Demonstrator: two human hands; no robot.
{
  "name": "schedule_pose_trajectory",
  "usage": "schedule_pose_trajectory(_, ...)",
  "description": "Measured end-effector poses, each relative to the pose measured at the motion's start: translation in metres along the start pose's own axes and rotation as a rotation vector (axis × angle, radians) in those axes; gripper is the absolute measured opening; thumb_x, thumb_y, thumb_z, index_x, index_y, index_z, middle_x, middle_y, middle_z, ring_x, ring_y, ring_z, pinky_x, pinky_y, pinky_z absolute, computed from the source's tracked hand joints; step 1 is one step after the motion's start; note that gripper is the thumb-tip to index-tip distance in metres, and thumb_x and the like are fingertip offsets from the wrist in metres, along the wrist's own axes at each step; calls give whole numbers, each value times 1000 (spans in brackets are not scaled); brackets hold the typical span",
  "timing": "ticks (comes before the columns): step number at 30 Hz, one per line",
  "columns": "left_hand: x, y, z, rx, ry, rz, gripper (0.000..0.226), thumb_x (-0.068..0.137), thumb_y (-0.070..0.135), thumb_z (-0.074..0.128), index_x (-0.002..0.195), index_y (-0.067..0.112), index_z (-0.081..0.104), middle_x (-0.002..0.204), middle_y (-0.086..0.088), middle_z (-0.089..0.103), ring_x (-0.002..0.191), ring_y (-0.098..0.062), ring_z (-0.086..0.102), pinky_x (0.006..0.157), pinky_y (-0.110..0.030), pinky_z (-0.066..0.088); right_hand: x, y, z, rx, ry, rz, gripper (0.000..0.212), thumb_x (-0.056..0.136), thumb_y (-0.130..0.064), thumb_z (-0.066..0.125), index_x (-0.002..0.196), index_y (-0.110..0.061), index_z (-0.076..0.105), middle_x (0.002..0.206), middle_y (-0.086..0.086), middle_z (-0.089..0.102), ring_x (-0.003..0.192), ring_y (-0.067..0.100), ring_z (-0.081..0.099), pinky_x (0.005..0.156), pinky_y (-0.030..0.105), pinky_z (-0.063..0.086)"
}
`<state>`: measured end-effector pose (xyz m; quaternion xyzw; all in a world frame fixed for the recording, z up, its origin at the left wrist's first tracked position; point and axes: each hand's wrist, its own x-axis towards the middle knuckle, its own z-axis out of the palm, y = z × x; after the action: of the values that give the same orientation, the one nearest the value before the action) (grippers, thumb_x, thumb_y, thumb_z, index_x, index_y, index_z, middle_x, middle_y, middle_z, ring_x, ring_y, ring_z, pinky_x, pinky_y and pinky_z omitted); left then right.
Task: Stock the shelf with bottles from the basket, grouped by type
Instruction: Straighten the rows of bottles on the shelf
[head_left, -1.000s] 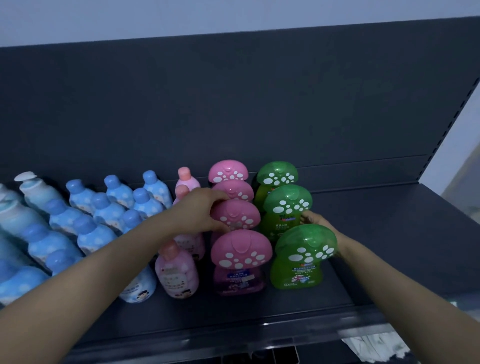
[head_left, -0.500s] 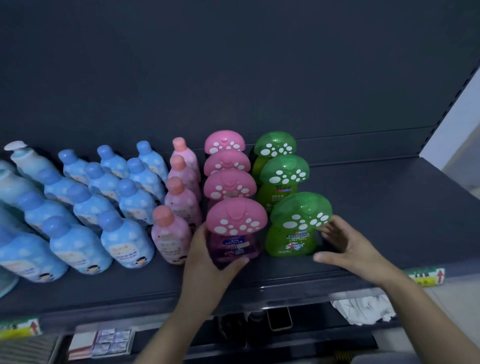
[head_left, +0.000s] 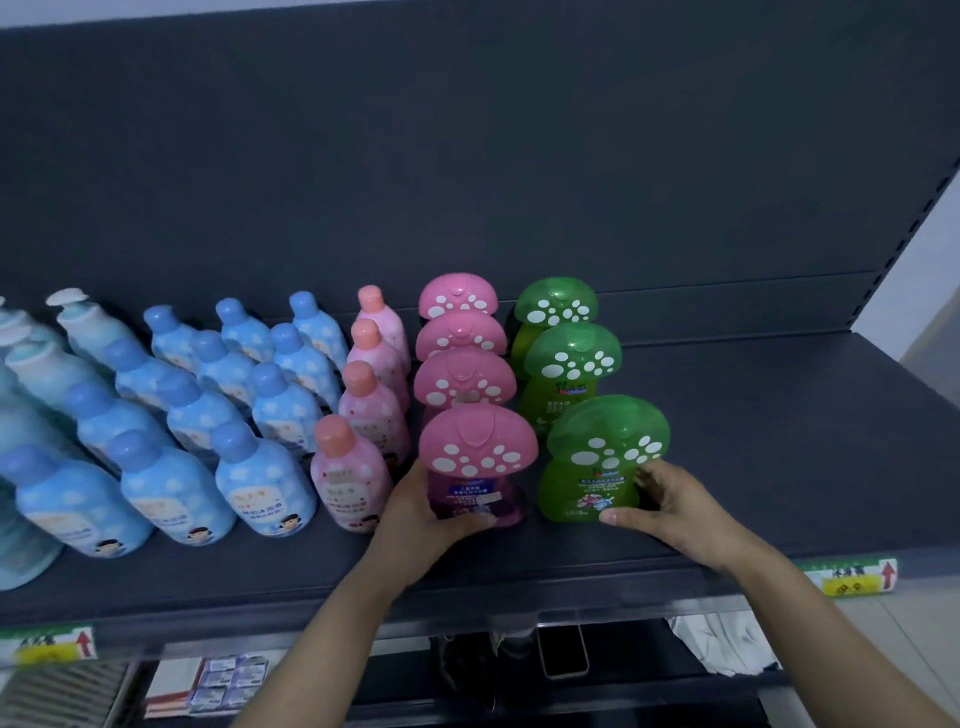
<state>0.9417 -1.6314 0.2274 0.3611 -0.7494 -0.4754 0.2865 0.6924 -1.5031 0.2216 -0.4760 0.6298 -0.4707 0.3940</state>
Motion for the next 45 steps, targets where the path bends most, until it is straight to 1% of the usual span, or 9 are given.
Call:
schedule_pose_trajectory(4,-2,4,2,8,28,8,61,63,11,85,106,33,48,105,15,61,92,15,58,75,-3,44,-1,-1,0,-6,-6,0,87,43,-60,84,114,-18,57,116,-11,67,110,7,61,94,19,48)
schedule_pose_trajectory(8,-21,8,-1,67,135,78,70,63,29,85,115,39,40,116,17,55,103,18,50,83,-1,39,-14,-19,-5,-88,25,-27,73,48,-33,89,113,-28,55,111,-30,63,110,-4,57,83,2,42)
schedule_pose_trajectory(11,-60,8,-10,185,270,161,62,69,53,65,124,52,36,129,27,48,118,15,42,97,-8,37,-40,-34,2,-184,329,-192,55,57,-31,88,100,-47,58,97,-39,62,97,-17,57,80,-6,37)
schedule_pose_trajectory(14,-90,10,-37,273,453,352,60,75,47,61,130,49,38,131,33,43,120,16,41,97,-2,33,-65,-45,47,-124,706,-259,64,51,-75,69,96,-32,56,94,-33,62,85,-14,59,84,1,42)
schedule_pose_trajectory(16,-92,3,-63,227,609,378,57,78,43,64,130,34,43,132,26,43,123,8,43,100,-7,33,-65,-49,95,-144,789,-377,59,65,-69,65,95,-19,54,93,-32,59,79,-6,58,80,10,47)
schedule_pose_trajectory(19,-80,-15,-102,102,722,242,67,74,26,72,132,26,38,133,32,36,124,6,38,103,-11,32,-46,-60,184,-193,685,-560,38,75,-57,64,107,-40,52,102,-18,58,84,2,61,80,14,48)
schedule_pose_trajectory(27,-50,-42,-114,98,496,110,79,80,15,70,143,8,23,144,-6,30,129,-3,26,104,-4,17,36,-68,287,-312,677,-176,82,69,-26,74,136,-4,33,133,12,46,122,27,47,100,46,43)
schedule_pose_trajectory(33,-36,-42,-110,50,496,22,80,73,17,77,137,4,30,135,-11,42,124,-22,43,105,-35,37,45,-71,289,-319,697,-50,78,69,-32,79,131,-14,35,120,2,54,108,22,56,79,29,47)
schedule_pose_trajectory(45,-37,-41,-114,-6,471,20,63,70,15,78,113,28,33,106,7,52,95,-8,53,78,-15,39,47,-72,292,-298,744,-45,70,68,-32,79,124,-15,41,109,1,58,97,22,59,77,33,50)
